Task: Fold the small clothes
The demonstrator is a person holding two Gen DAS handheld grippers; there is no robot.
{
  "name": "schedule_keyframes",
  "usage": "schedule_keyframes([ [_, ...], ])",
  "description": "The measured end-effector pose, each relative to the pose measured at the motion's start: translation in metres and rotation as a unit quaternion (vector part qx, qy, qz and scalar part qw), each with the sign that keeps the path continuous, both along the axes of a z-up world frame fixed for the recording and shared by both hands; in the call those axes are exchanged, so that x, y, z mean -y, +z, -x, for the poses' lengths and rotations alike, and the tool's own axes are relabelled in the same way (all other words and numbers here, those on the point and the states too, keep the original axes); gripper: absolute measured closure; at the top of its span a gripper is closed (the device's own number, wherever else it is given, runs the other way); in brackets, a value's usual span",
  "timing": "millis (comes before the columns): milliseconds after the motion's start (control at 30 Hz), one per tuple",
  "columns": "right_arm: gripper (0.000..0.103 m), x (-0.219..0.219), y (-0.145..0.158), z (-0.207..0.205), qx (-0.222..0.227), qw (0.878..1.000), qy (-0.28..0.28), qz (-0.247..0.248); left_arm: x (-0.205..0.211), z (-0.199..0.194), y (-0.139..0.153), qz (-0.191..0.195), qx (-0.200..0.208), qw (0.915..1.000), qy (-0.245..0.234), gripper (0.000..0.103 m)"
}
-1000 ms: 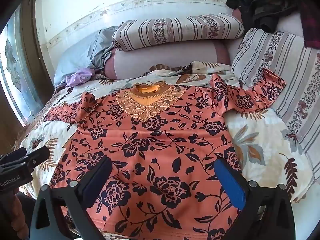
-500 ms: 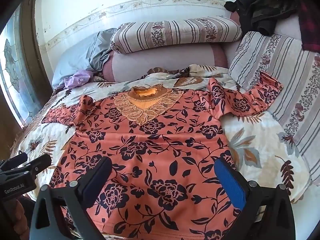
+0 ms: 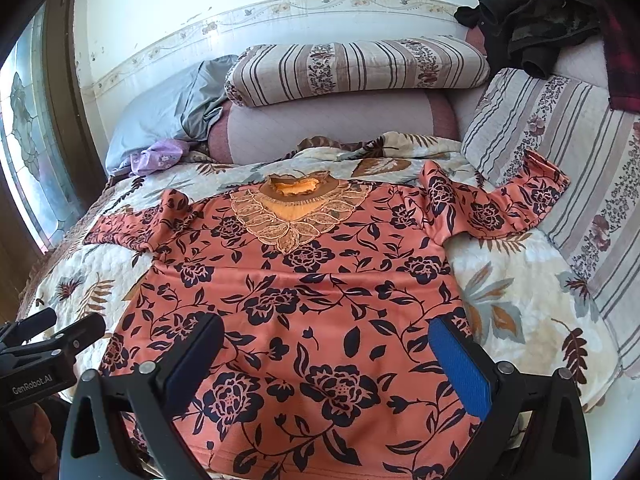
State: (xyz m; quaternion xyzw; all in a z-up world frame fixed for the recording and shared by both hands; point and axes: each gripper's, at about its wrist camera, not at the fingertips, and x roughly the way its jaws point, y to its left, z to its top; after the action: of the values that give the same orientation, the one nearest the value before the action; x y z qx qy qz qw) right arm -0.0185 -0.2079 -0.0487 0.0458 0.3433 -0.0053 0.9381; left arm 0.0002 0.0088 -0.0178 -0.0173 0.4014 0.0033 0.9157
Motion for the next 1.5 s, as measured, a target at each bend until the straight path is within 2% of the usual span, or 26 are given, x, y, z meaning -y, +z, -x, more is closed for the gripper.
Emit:
schedule_keyframes([
  [1500, 0.000, -0.0031, 0.0028, -0.0037, 0.002, 1.000, 0.004, 0.004, 0.0002, -0.0012, 0.0035, 0.003, 0.003, 1.0000, -0.005, 0.000],
])
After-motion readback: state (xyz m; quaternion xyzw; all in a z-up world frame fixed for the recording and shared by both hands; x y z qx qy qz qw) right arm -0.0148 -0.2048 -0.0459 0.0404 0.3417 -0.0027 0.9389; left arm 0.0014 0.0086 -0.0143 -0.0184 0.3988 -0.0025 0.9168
